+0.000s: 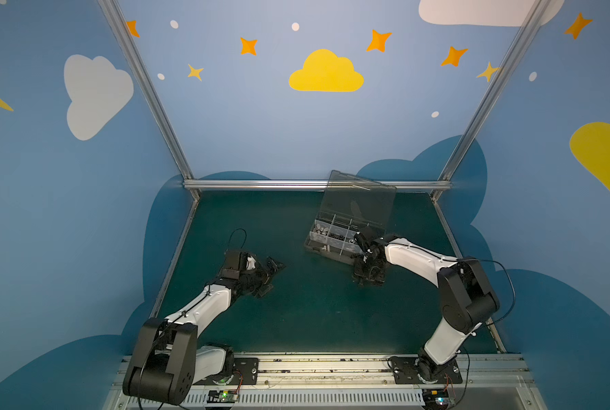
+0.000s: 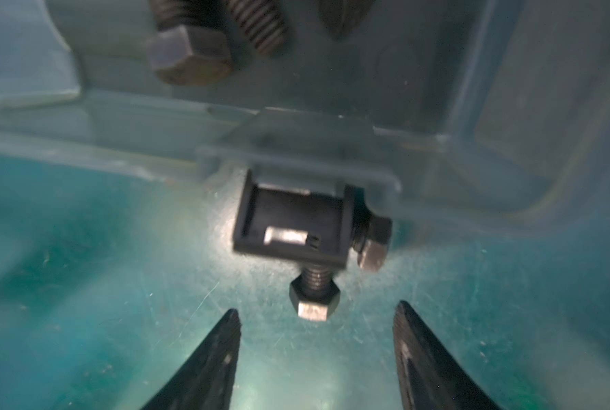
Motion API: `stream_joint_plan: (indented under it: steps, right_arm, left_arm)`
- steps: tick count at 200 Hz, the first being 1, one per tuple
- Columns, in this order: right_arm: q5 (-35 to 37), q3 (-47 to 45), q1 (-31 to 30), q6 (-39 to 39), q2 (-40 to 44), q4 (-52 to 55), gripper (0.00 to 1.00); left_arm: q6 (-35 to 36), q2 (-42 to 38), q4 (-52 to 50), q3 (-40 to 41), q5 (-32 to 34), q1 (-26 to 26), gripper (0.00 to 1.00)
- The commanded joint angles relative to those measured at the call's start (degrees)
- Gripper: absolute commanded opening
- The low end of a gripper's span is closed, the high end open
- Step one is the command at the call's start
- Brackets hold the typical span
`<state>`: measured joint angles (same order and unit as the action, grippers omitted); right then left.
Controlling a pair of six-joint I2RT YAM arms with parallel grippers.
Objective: Sort the screws and nuts into containers
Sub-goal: Pick up the screw from the center of the table.
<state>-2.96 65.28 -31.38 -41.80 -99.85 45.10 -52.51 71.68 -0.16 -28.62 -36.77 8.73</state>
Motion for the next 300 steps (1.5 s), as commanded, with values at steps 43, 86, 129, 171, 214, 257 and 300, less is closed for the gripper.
stream_joint_plan:
  steps: [43, 86, 129, 171, 214, 257, 300]
  right_arm:
    - [0.4, 0.8, -0.9, -0.5, -2.4, 0.0, 0.63]
    - [0.9, 0.9, -1.9, -0.7, -3.1, 0.3, 0.59]
    - [1.2, 1.9, -2.6, -0.6, -4.9, 0.7, 0.58]
    - [1.7, 2.3, -2.8, -0.2, -5.4, 0.9, 0.54]
    - [1.7, 2.0, -2.8, 0.0, -5.8, 0.6, 0.45]
    - [2.9, 2.0, -2.8, 0.3, -6.4, 0.9, 0.4]
    - [3.3, 2.0, -2.7, 0.5, -7.0, 1.1, 0.38]
  left_arm:
    - [0.8, 0.5, -0.1, -1.1, 0.2, 0.0, 1.0]
    - [0.7, 0.5, 0.1, -0.9, 0.3, -0.1, 1.0]
    - [0.7, 0.3, 0.1, -0.9, 0.4, 0.0, 1.0]
    - [0.7, -0.1, 0.0, -0.7, 0.5, 0.0, 1.0]
    - [0.7, -0.8, -0.5, -0.4, 0.8, 0.0, 1.0]
    - [0.7, -1.2, -0.6, -0.2, 0.9, -0.1, 1.0]
    - [0.7, -1.2, -0.6, -0.4, 0.9, 0.0, 1.0]
